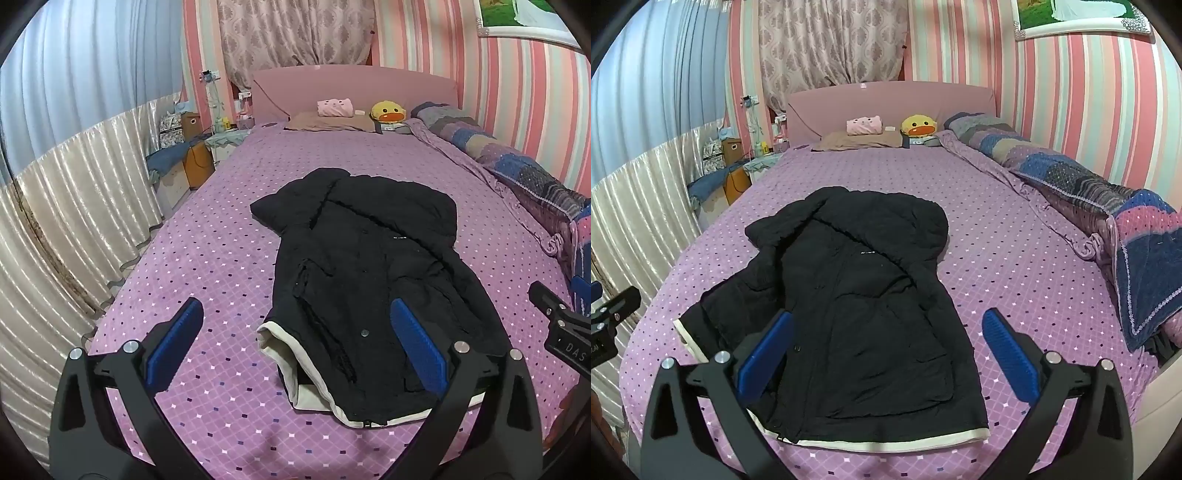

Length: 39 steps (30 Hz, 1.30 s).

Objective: Fold large clothes

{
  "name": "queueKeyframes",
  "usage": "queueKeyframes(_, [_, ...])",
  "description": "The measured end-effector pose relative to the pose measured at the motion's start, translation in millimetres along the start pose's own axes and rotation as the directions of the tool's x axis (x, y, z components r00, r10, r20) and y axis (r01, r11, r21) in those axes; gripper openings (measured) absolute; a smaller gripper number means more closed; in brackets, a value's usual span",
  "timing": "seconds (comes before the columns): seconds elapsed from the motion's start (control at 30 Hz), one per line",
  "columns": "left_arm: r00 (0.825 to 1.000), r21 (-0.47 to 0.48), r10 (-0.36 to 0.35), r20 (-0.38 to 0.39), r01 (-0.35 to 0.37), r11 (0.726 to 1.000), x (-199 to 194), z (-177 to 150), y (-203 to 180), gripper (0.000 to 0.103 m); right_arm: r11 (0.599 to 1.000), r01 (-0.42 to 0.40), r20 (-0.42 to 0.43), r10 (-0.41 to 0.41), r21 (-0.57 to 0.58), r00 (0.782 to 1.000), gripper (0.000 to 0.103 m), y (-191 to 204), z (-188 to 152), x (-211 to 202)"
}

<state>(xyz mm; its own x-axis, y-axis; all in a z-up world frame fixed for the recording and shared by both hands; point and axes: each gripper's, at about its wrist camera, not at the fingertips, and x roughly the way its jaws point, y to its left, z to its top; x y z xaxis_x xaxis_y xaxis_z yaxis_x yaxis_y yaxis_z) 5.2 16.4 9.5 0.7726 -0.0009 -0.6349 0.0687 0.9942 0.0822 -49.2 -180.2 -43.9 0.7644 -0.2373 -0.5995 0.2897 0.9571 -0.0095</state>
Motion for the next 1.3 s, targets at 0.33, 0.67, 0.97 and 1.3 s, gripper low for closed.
queueKeyframes(0.33, [1.0, -0.004, 0.007, -0.003, -0.007, 1.0, 4, -3, 4, 0.1, 1.0, 0.005, -0.005, -0.005, 0.0, 1.0, 0.102, -1, 7, 4])
queueKeyframes(0.67, [1.0, -0.004, 0.008, -0.004, -0.008, 1.0, 10, -4, 6, 0.1, 1.0, 0.015, -0.007, -0.015, 0.001, 1.0, 0.102, -1, 5, 9])
queueKeyframes(0.97, [1.0, -0.007, 0.012, -0.007, -0.012, 1.0, 10, -4, 7, 0.1, 1.0, 0.029, -0.01, -0.029, 0.003, 1.0, 0.102, -1, 3, 12])
queueKeyframes(1.3, [1.0, -0.01, 0.007, -0.015, -0.007, 1.0, 13, -5, 9, 0.1, 0.999, 0.037, -0.003, -0.037, 0.001, 0.999, 0.102, 1, 4, 11])
